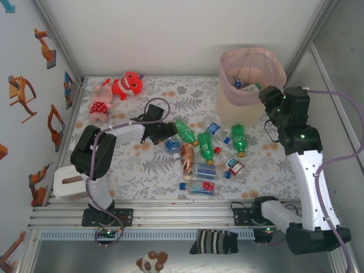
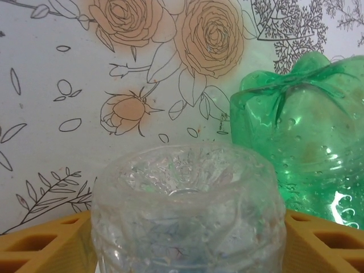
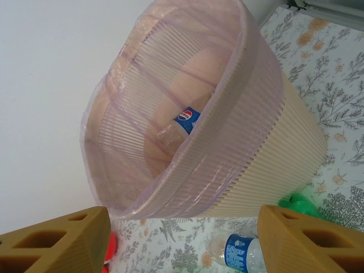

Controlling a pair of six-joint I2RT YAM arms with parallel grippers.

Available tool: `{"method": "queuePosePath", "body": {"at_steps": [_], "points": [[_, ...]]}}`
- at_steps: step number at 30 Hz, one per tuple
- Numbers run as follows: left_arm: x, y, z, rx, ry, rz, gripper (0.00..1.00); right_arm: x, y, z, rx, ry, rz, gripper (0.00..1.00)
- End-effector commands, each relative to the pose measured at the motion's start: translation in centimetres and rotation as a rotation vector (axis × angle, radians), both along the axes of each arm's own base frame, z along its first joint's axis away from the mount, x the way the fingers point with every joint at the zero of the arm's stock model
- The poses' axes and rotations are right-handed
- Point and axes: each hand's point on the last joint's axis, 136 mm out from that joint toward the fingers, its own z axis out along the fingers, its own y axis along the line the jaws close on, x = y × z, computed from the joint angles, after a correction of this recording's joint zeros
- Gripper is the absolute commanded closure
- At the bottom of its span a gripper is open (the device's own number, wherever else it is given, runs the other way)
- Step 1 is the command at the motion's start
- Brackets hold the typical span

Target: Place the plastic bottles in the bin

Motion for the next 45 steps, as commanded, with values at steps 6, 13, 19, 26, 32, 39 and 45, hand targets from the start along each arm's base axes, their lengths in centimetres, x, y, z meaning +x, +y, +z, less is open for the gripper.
{"method": "queuePosePath", "body": {"at_steps": [6,13,19,26,32,39,45], "points": [[0.2,0.4,0.7,-0.055,-0.028,0.016,0.33,-0.6,0.0,0.2,-0.001,-0.003,-0.001,0.33],[0.2,0.9,3.4,-0.078,-0.099,0.000,0.39,-0.6,0.4,0.6,0.015,-0.013,0.020,0.33],[-0.4,1.2,7.9,-0.102,-0.231,-0.069,0.40,-0.4,1.3,1.7,0.012,-0.071,0.077,0.33],[-2.1,1.2,15.9,-0.164,-0.481,-0.216,0.43,-0.2,5.9,5.5,-0.036,-0.301,0.378,0.33],[-5.1,1.1,23.3,-0.236,-0.716,-0.365,0.44,-1.1,9.9,8.3,-0.056,-0.473,0.632,0.34],[-9.6,1.0,30.5,-0.354,-0.960,-0.531,0.43,-3.7,13.9,11.2,-0.116,-0.689,0.842,0.34],[-12.9,0.8,35.6,-0.479,-1.119,-0.634,0.43,-6.2,18.9,11.2,-0.189,-0.787,1.051,0.33]]}}
